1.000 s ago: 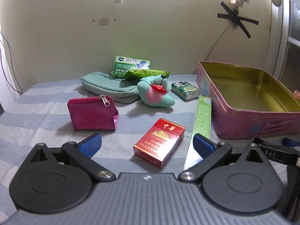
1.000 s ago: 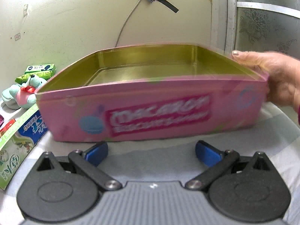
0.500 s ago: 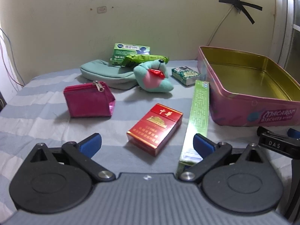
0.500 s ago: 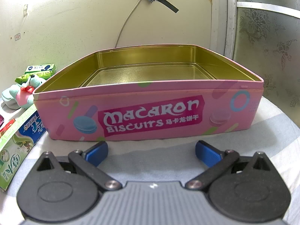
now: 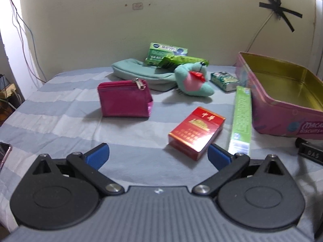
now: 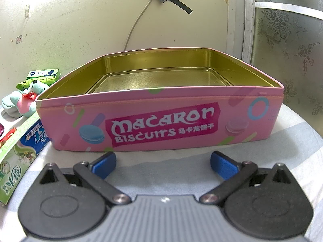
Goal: Organize objects
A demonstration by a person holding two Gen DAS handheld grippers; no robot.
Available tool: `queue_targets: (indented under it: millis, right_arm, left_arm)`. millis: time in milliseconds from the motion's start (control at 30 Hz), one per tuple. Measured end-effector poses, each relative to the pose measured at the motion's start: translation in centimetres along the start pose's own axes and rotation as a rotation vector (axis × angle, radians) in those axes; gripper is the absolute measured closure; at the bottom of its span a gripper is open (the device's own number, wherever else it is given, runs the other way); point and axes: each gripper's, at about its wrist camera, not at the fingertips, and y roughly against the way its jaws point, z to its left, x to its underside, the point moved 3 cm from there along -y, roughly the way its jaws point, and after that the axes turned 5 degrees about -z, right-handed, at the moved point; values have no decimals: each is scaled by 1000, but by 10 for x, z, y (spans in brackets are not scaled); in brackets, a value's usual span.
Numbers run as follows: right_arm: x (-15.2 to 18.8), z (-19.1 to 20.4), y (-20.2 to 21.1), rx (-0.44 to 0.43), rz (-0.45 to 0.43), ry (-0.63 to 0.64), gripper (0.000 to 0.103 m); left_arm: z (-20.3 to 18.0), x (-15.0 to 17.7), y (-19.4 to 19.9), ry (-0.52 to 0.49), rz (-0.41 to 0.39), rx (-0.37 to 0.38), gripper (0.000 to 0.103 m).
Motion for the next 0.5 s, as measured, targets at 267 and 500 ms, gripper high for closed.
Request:
queue_targets:
  millis: [267,500]
  right_arm:
    - [0,0,0,0,0,0,0]
    - [0,1,0,0,0,0,0]
  left_arm:
    - [23,11,-1,42,-12,9,0]
    - [35,22,-10,65,1,24,0]
